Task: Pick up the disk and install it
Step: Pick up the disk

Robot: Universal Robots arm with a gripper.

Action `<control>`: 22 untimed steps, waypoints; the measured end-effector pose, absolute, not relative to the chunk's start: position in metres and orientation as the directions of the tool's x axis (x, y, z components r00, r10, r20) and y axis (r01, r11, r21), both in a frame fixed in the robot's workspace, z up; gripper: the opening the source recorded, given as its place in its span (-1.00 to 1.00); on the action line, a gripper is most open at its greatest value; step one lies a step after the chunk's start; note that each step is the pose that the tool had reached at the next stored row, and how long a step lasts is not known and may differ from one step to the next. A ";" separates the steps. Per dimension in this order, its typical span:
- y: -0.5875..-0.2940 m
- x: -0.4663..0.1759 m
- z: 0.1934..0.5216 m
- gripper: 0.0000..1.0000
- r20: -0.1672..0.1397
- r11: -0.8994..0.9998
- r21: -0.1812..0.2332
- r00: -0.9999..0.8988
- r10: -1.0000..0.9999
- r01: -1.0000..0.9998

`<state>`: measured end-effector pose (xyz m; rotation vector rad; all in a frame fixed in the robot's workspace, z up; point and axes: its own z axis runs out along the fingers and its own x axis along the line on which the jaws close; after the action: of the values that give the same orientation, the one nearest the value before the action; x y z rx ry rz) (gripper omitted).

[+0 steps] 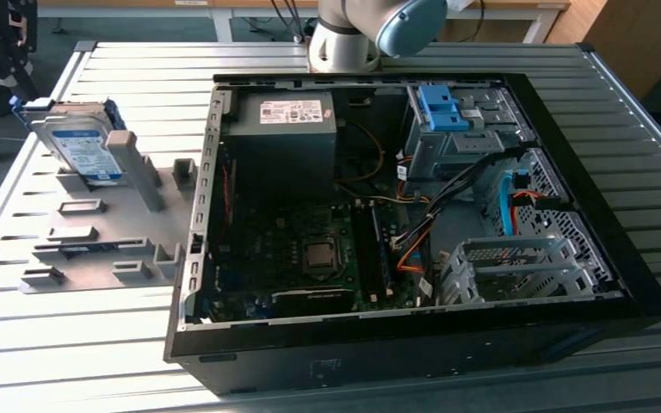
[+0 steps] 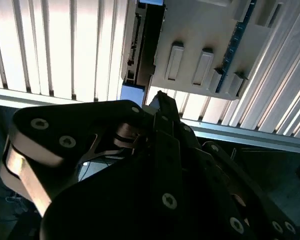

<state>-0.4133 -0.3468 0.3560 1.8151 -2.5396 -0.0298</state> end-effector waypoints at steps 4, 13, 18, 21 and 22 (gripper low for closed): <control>-0.343 -0.418 0.353 -0.77 -0.001 0.314 0.008 -0.314 -0.949 -0.949; -0.332 -0.432 0.347 -0.18 -0.002 0.282 0.005 -0.282 -0.960 -0.960; -0.332 -0.432 0.341 -0.05 -0.002 0.202 0.005 -0.202 -0.979 -0.979; -0.329 -0.432 0.338 -0.05 -0.002 0.184 0.005 -0.184 -0.983 -0.983; -0.327 -0.432 0.337 -0.05 -0.002 0.184 0.005 -0.184 -0.983 -0.983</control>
<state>-0.4319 -0.3271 0.3370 2.0057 -2.4161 -0.0079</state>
